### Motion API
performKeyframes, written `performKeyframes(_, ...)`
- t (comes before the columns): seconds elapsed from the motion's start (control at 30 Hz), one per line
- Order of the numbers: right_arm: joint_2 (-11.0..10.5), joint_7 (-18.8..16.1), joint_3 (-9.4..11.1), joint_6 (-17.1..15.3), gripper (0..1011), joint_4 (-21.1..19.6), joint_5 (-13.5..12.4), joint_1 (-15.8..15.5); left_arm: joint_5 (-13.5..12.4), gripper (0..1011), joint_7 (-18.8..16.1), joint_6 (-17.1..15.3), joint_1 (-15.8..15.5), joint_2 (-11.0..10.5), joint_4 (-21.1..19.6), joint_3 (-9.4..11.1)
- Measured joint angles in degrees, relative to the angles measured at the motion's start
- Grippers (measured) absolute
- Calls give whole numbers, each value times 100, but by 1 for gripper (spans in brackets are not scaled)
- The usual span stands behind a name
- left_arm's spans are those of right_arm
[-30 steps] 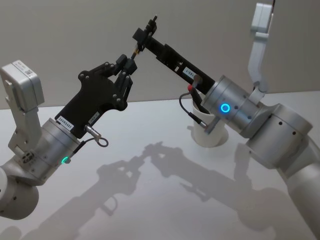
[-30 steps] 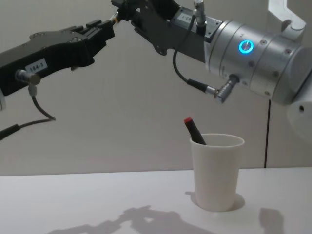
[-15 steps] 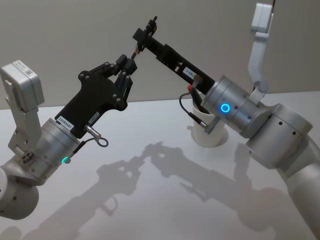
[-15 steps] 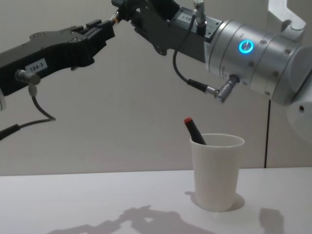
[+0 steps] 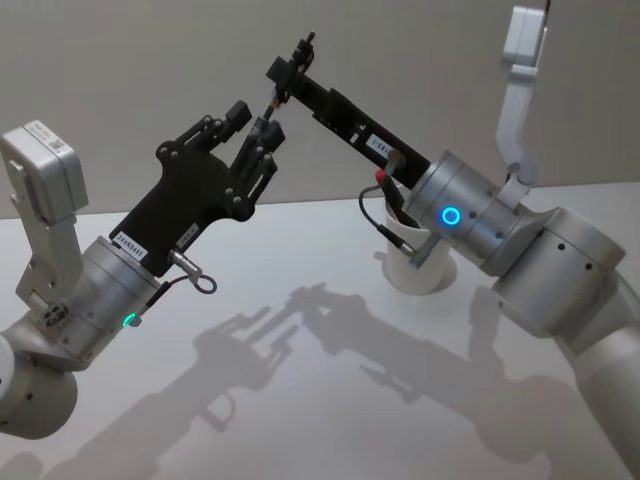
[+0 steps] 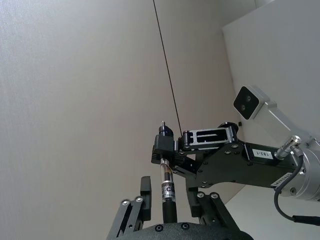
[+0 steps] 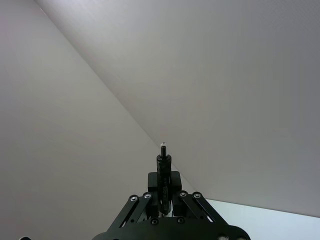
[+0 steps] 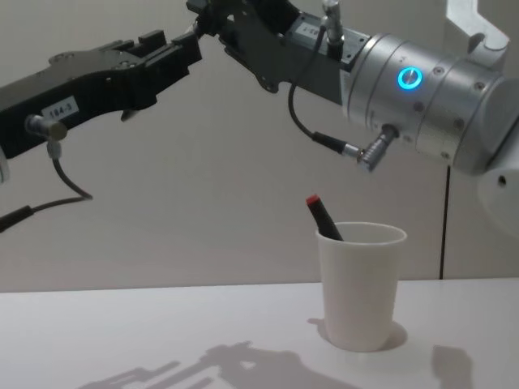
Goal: Place the pen into the pen holder.
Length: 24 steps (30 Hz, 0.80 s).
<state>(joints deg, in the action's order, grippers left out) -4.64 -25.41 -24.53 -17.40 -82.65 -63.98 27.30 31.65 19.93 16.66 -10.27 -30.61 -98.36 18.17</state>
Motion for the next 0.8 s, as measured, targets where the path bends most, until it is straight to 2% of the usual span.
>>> performKeyframes(0.03, 0, 0, 0, 0, 130, 0, 0, 0, 0, 426, 0, 0, 0, 0, 0, 0)
performKeyframes(0.1, 0, 0, -1, 0, 130, 0, 0, 0, 0, 464, 0, 0, 0, 0, 0, 0)
performKeyframes(0.13, 0, 0, -2, 0, 130, 0, 0, 0, 0, 526, 0, 0, 0, 0, 0, 0)
performKeyframes(0.33, 0, -1, -3, -1, 130, 0, -1, 0, 0, 684, 0, 0, 0, 0, 1, 0)
performKeyframes(0.53, -15, 9, -2, -1, 130, -17, 33, 5, 0, 887, -1, -1, 0, 0, 2, 0)
performKeyframes(0.57, -15, 9, -2, -1, 130, -17, 33, 5, 0, 887, -1, -1, 0, 0, 2, 0)
performKeyframes(0.6, -26, 27, 1, -1, 130, -32, 74, 11, 0, 938, -1, -1, 0, 0, 2, 0)
performKeyframes(0.7, -57, 73, 17, -5, 130, -80, 176, 26, 0, 998, -1, -3, 0, 0, 2, 0)
performKeyframes(0.8, -109, 138, 45, -16, 130, -156, 323, 42, -1, 1001, -1, -4, 0, 0, 2, 0)
